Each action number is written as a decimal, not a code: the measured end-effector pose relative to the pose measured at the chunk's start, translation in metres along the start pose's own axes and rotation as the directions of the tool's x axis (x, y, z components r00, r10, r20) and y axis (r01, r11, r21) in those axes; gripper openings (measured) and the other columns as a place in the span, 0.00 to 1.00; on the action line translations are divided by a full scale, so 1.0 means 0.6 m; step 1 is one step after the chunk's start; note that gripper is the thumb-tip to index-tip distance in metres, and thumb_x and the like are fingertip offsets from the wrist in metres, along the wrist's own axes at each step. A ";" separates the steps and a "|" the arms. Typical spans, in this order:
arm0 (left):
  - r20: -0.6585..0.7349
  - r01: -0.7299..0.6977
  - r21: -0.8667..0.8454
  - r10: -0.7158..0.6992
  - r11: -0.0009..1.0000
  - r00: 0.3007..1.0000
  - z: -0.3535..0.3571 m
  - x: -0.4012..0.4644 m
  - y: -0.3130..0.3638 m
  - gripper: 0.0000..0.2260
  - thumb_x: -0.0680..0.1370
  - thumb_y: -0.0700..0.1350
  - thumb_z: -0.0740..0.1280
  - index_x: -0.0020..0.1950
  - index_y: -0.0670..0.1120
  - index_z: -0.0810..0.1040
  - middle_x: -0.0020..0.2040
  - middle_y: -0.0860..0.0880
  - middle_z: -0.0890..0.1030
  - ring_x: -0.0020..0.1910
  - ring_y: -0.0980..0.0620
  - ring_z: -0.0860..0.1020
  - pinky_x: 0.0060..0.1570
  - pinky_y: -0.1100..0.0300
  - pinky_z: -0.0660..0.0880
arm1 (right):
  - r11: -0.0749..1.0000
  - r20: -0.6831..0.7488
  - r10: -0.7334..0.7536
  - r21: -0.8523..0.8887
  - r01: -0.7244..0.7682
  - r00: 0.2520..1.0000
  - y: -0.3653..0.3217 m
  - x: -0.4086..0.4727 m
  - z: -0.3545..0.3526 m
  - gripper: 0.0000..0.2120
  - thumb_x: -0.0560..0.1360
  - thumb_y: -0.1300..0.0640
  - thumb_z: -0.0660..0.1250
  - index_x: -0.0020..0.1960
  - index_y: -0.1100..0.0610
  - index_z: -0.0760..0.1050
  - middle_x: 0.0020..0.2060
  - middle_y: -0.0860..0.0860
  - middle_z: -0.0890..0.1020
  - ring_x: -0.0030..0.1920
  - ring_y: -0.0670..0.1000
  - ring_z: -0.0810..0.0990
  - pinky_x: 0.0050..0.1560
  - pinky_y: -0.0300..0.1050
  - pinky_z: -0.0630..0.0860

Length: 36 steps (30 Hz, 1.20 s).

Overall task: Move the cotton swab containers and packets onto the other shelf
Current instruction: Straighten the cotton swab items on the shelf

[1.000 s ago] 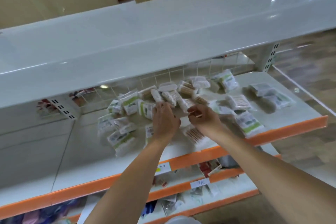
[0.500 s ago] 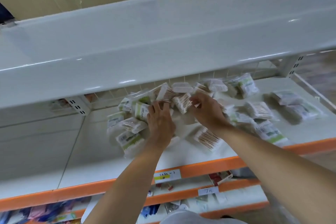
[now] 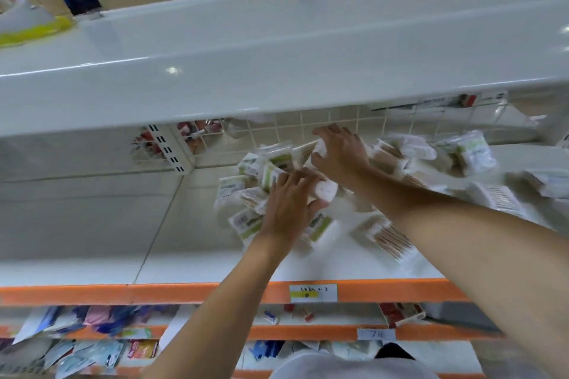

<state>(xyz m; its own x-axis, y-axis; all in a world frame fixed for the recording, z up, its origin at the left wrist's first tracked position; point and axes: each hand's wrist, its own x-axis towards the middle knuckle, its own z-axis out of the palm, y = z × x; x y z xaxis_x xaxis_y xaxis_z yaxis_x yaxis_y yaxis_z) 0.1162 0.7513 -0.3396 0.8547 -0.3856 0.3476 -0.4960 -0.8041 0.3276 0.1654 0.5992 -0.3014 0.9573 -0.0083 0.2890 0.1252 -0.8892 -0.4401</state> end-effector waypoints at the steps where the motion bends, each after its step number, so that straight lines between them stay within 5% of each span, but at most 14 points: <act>1: 0.020 -0.006 -0.012 0.006 1.000 1.000 0.000 -0.003 -0.001 0.24 0.72 0.54 0.74 0.66 0.50 0.77 0.64 0.49 0.79 0.61 0.44 0.74 0.62 0.52 0.70 | 1.000 0.035 -0.019 -0.013 0.019 0.999 -0.007 0.007 0.008 0.25 0.74 0.54 0.69 0.71 0.52 0.72 0.68 0.52 0.75 0.66 0.56 0.73 0.65 0.51 0.67; 6: 0.066 -0.019 -0.094 0.025 0.995 0.998 -0.001 -0.007 -0.014 0.24 0.74 0.54 0.73 0.68 0.48 0.77 0.66 0.48 0.78 0.63 0.45 0.75 0.64 0.56 0.67 | 0.991 0.199 0.050 -0.130 -0.024 0.979 -0.020 0.037 0.040 0.30 0.72 0.51 0.69 0.73 0.51 0.70 0.68 0.53 0.74 0.67 0.59 0.69 0.66 0.53 0.65; 12: 0.077 -0.025 -0.195 0.041 0.981 0.996 -0.008 -0.007 -0.021 0.24 0.73 0.53 0.75 0.67 0.49 0.77 0.66 0.50 0.78 0.64 0.48 0.75 0.61 0.60 0.66 | 0.955 0.236 0.179 -0.274 -0.111 0.955 -0.015 0.048 0.043 0.28 0.71 0.39 0.68 0.66 0.53 0.73 0.65 0.58 0.69 0.66 0.62 0.66 0.63 0.55 0.66; 19: 0.142 0.033 -0.274 0.006 0.961 0.990 -0.008 -0.004 -0.031 0.23 0.72 0.56 0.74 0.67 0.55 0.76 0.67 0.52 0.76 0.64 0.51 0.73 0.61 0.58 0.69 | 0.918 0.256 0.198 -0.387 -0.088 0.946 -0.033 0.056 0.045 0.24 0.67 0.52 0.70 0.61 0.50 0.68 0.63 0.58 0.69 0.62 0.60 0.66 0.60 0.55 0.64; 22: 0.174 0.059 -0.323 -0.002 0.944 0.985 -0.010 -0.005 -0.037 0.24 0.72 0.56 0.74 0.66 0.56 0.76 0.65 0.54 0.76 0.62 0.52 0.74 0.60 0.57 0.71 | 0.952 0.262 0.170 -0.291 -0.090 0.950 -0.021 0.062 0.049 0.23 0.68 0.44 0.72 0.60 0.47 0.70 0.58 0.53 0.76 0.61 0.57 0.69 0.55 0.52 0.61; 24: 0.238 0.143 -0.405 -0.047 0.903 0.970 -0.019 -0.003 -0.040 0.24 0.71 0.57 0.74 0.65 0.57 0.76 0.62 0.57 0.75 0.58 0.55 0.75 0.58 0.57 0.73 | 0.976 0.301 0.215 -0.044 -0.212 0.929 -0.010 0.067 0.037 0.23 0.68 0.38 0.73 0.59 0.46 0.74 0.56 0.50 0.79 0.61 0.56 0.73 0.57 0.49 0.65; 26: 0.303 0.235 -0.499 -0.087 0.834 0.949 -0.031 0.006 -0.042 0.22 0.70 0.58 0.74 0.63 0.57 0.77 0.58 0.58 0.78 0.54 0.58 0.77 0.53 0.59 0.75 | 0.867 0.355 0.229 0.349 -0.356 0.906 -0.003 0.068 0.012 0.20 0.68 0.37 0.75 0.54 0.47 0.79 0.50 0.47 0.83 0.54 0.53 0.81 0.52 0.47 0.78; 28: 0.362 0.334 -0.617 -0.120 0.712 0.924 -0.044 0.018 -0.042 0.18 0.72 0.54 0.75 0.60 0.52 0.80 0.53 0.57 0.83 0.51 0.58 0.81 0.51 0.58 0.78 | 0.718 0.347 0.227 0.572 -0.397 0.910 0.001 0.063 -0.017 0.20 0.68 0.36 0.75 0.51 0.49 0.82 0.43 0.46 0.86 0.45 0.51 0.84 0.39 0.38 0.78; 30: 0.374 0.382 -0.697 -0.146 0.606 0.916 -0.051 0.027 -0.042 0.10 0.75 0.51 0.74 0.53 0.50 0.82 0.48 0.53 0.86 0.49 0.55 0.84 0.50 0.57 0.79 | 0.591 0.363 0.213 0.691 -0.416 0.907 0.009 0.053 -0.039 0.27 0.66 0.32 0.73 0.56 0.50 0.83 0.48 0.48 0.87 0.50 0.52 0.86 0.46 0.41 0.77; 32: 0.379 0.415 -0.780 -0.175 0.469 0.909 -0.053 0.030 -0.045 0.13 0.75 0.53 0.73 0.54 0.46 0.82 0.51 0.45 0.86 0.53 0.48 0.84 0.54 0.54 0.78 | 0.461 0.404 0.207 0.763 -0.452 0.891 0.026 0.042 -0.054 0.31 0.65 0.31 0.71 0.60 0.50 0.81 0.52 0.49 0.87 0.54 0.51 0.85 0.53 0.47 0.75; 36: 0.461 0.476 -0.878 -0.181 0.048 0.869 -0.055 0.034 -0.047 0.18 0.76 0.56 0.70 0.57 0.44 0.82 0.55 0.41 0.84 0.56 0.43 0.83 0.58 0.50 0.79 | 0.300 0.486 0.198 0.797 -0.525 0.851 0.057 0.016 -0.071 0.25 0.75 0.36 0.67 0.62 0.53 0.78 0.55 0.55 0.86 0.55 0.54 0.86 0.55 0.50 0.77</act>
<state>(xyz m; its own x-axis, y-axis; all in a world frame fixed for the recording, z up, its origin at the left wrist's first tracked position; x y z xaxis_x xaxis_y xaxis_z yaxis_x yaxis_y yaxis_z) 0.1427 0.7810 -0.3125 0.9029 -0.3982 -0.1617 0.2480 0.1753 0.9528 0.1681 0.5491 -0.2774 0.9663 0.0388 -0.2545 -0.2572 0.1020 -0.9610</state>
